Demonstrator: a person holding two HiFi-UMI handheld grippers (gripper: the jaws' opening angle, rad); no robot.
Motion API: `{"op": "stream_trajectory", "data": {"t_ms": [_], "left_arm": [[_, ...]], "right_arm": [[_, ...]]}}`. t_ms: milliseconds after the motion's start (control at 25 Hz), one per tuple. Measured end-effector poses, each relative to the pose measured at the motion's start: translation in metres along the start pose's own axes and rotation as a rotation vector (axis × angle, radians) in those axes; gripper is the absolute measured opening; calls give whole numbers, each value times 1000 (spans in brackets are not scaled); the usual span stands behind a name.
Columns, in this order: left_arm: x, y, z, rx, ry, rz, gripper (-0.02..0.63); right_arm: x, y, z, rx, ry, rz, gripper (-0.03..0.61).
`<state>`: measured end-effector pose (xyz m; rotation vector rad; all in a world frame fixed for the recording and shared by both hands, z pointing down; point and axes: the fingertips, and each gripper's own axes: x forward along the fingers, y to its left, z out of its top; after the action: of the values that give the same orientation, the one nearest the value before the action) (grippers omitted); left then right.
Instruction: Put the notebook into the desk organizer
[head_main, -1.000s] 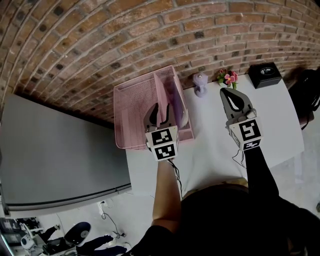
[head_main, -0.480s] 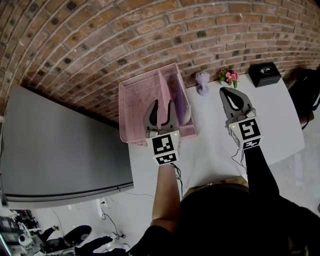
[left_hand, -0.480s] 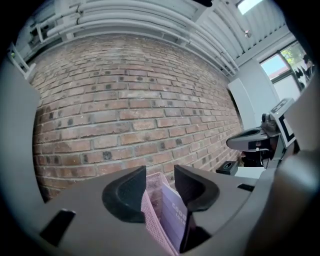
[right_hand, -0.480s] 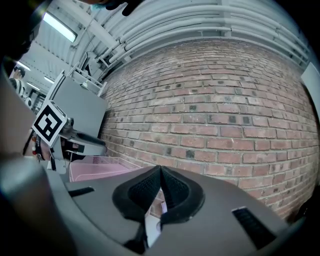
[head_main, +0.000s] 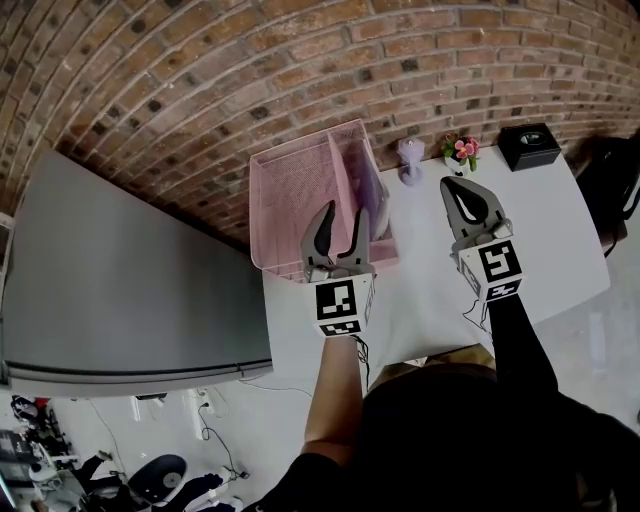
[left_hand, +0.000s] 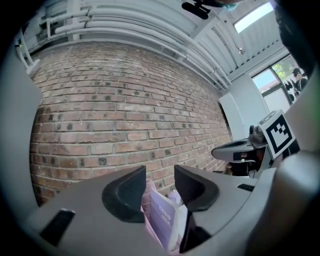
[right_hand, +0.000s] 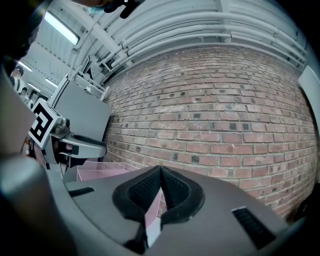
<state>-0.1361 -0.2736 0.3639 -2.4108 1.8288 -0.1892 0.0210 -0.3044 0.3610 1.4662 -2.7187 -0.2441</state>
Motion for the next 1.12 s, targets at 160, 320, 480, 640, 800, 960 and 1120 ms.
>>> {"op": "stream_trajectory", "data": {"t_ms": [160,320,480,640,800,960,1120], "left_arm": [[-12,-5,9,23,-27,-21,161],[-20,-5,11,39,-30,-11,116],[-27,2,8,30,-29,22,52],[-30,14,6,-39,-28,55,15],[-31,17,6,-50,-31,64,15],[-33,13,7,-54,-41,49,15],[-34,12,8,-54,-37,42,15]], "right_arm": [[-7,10,2,24,-12,15,21],[-12,15,3,35,-12,24,21],[-14,20,6,31,-20,29,21],[-17,23,9,21,-25,41,21],[-19,23,11,18,-27,44,21],[-22,26,10,9,-15,59,21],[-23,29,10,5,-11,66,20]]}}
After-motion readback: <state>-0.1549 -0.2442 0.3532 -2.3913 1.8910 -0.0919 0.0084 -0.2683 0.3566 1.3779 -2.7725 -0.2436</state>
